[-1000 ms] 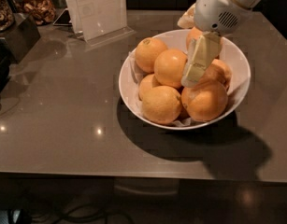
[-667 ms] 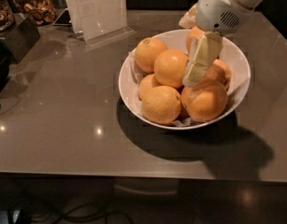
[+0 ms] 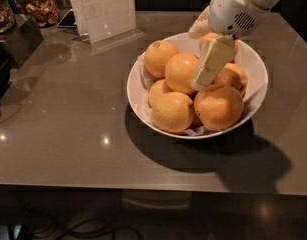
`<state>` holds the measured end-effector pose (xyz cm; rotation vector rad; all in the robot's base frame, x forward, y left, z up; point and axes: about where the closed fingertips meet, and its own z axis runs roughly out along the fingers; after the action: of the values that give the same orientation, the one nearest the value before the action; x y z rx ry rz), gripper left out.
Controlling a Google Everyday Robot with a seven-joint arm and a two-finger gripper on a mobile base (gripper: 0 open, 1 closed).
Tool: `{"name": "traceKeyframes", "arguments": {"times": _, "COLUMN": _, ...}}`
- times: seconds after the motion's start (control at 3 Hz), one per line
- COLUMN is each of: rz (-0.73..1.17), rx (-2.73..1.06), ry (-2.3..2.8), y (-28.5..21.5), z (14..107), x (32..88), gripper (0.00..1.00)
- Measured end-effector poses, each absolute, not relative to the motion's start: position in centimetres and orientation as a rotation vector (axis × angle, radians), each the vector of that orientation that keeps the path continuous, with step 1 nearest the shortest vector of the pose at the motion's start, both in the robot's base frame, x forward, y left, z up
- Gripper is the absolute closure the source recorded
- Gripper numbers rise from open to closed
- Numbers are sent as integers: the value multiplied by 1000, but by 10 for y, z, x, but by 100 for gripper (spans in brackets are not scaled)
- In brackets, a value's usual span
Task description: Pick orange from white bowl
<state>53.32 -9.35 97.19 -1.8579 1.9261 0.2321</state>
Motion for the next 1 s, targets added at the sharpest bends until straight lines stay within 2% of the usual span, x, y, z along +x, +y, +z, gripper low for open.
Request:
{"name": "traceKeyframes", "arguments": {"times": 0.33, "rz": 232, "rx": -1858, "ry": 1926, "y": -93, "z": 972, "x": 533, "gripper": 12}}
{"name": "traceKeyframes", "arguments": {"times": 0.67, "rz": 273, "rx": -1889, "ry": 1921, "y": -82, "z": 963, "x": 536, "gripper": 2}}
{"name": "traceKeyframes", "arguments": {"times": 1.0, "rz": 321, "rx": -1908, "ry": 1919, "y": -72, "z": 952, "x": 538, "gripper": 14}}
